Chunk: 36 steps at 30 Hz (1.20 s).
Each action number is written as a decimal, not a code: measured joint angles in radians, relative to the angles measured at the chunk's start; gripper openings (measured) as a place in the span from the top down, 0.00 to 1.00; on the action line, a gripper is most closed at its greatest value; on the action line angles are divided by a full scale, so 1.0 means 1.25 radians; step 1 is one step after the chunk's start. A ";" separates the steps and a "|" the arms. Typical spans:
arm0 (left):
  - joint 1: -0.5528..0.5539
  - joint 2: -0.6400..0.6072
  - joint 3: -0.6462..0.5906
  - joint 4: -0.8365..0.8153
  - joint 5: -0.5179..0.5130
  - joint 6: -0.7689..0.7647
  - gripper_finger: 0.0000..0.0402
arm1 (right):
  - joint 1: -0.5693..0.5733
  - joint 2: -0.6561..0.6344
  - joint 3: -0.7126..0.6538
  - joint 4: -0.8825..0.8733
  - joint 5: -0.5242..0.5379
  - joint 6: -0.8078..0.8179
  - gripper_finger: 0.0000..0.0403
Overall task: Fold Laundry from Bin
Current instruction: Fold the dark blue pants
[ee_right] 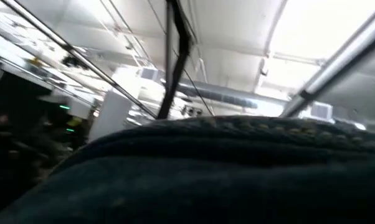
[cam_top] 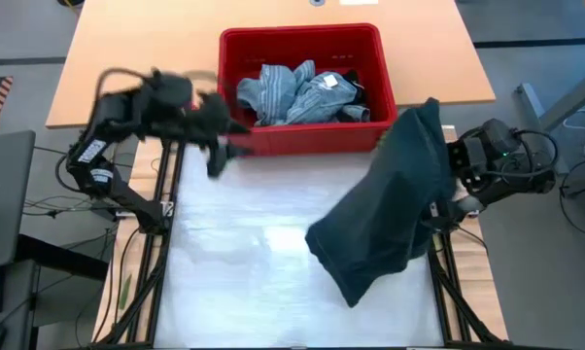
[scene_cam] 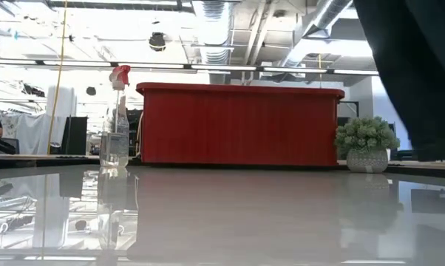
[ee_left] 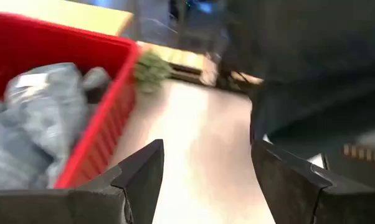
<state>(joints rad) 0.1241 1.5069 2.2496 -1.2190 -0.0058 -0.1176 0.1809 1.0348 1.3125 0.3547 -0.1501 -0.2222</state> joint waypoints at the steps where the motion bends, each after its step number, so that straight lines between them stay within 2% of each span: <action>1: -0.035 -0.006 -0.031 0.020 -0.008 0.012 0.43 | 0.000 -0.001 0.000 -0.009 0.010 0.000 0.96; 5: -0.159 -0.074 -0.218 0.149 -0.011 0.072 0.43 | 0.000 -0.019 0.000 -0.044 0.046 0.001 0.96; 8: -0.244 -0.141 -0.402 0.339 0.019 0.087 0.43 | 0.000 -0.028 0.000 -0.068 0.077 0.001 0.96; 10: -0.289 -0.184 -0.531 0.504 -0.003 0.085 0.43 | 0.000 -0.028 0.000 -0.087 0.105 0.001 0.96; 14: -0.339 -0.235 -0.756 0.839 -0.098 0.039 0.43 | -0.006 -0.020 -0.001 -0.100 0.125 0.002 0.96; 17: -0.342 -0.235 -0.853 0.990 -0.111 0.022 0.43 | -0.018 -0.015 -0.001 -0.103 0.128 0.004 0.96; 22: -0.342 -0.237 -0.915 1.146 -0.106 -0.009 0.43 | -0.039 -0.003 -0.001 -0.107 0.127 0.019 0.96; 32: -0.328 -0.196 -0.919 1.319 -0.084 -0.125 0.43 | -0.059 0.021 -0.001 -0.101 0.161 0.024 0.96; 36: -0.306 -0.198 -0.919 1.342 -0.116 -0.132 0.43 | -0.059 0.027 -0.001 -0.103 0.162 0.025 0.96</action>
<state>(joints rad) -0.2581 1.2599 1.1011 0.4589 -0.1510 -0.2830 0.1074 1.0683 1.3117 0.2263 0.0521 -0.1913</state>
